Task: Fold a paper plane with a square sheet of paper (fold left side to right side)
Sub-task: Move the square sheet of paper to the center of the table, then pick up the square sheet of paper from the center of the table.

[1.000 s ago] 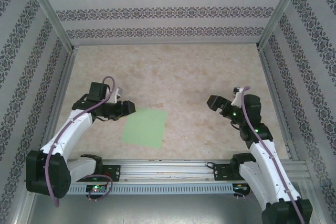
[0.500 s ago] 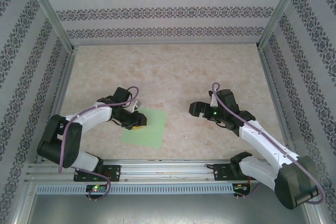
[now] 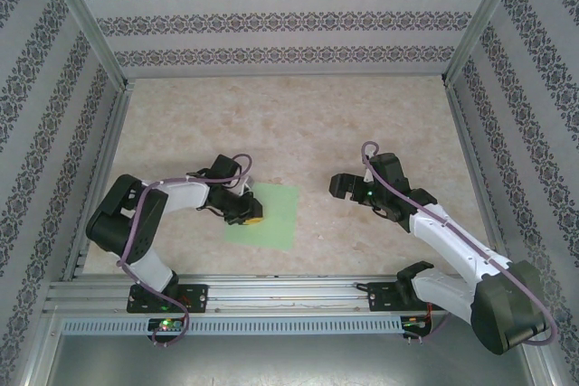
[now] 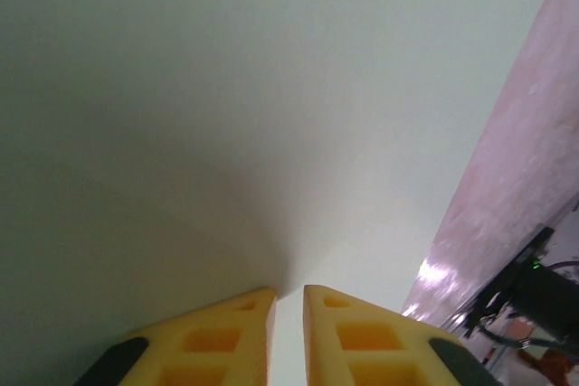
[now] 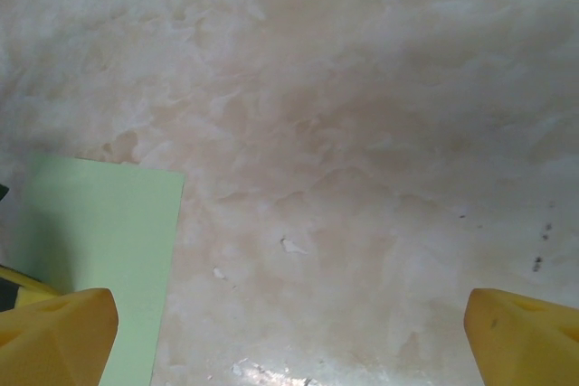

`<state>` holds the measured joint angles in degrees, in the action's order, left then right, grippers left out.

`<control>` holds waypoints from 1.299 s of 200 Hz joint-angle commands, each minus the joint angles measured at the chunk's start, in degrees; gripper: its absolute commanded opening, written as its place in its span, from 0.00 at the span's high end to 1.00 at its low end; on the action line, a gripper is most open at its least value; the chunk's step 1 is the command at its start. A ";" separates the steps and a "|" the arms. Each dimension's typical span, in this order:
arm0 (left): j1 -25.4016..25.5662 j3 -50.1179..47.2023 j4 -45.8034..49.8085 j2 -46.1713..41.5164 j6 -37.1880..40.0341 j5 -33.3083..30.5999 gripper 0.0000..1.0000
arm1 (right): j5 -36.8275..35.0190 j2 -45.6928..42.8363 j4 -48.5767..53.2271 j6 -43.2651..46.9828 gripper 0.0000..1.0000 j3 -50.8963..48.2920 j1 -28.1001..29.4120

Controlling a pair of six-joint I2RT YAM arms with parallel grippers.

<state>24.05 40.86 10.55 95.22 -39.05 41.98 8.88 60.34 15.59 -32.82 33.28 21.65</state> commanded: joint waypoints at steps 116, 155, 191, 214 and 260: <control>8.41 10.61 -14.98 7.02 -13.35 -8.30 0.78 | -4.22 8.05 7.17 5.62 0.05 9.85 -0.14; 7.56 9.50 -6.08 -0.94 -8.11 -13.90 0.73 | -7.21 20.30 10.02 8.49 0.08 19.24 5.52; 6.39 5.96 -2.76 -2.78 -5.96 -14.81 0.76 | -9.06 32.74 10.98 9.78 0.08 28.90 9.85; 6.01 4.52 -2.72 -1.83 -5.44 -14.47 0.78 | -8.89 39.61 11.12 9.57 0.09 33.86 11.20; 5.68 3.59 -3.46 1.02 -4.78 -13.80 0.81 | -8.79 48.06 12.09 7.79 0.15 39.38 12.13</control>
<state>30.26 45.06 5.93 94.63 -45.58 28.21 1.28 105.93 25.50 -24.05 70.02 33.28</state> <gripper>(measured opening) 0.193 0.853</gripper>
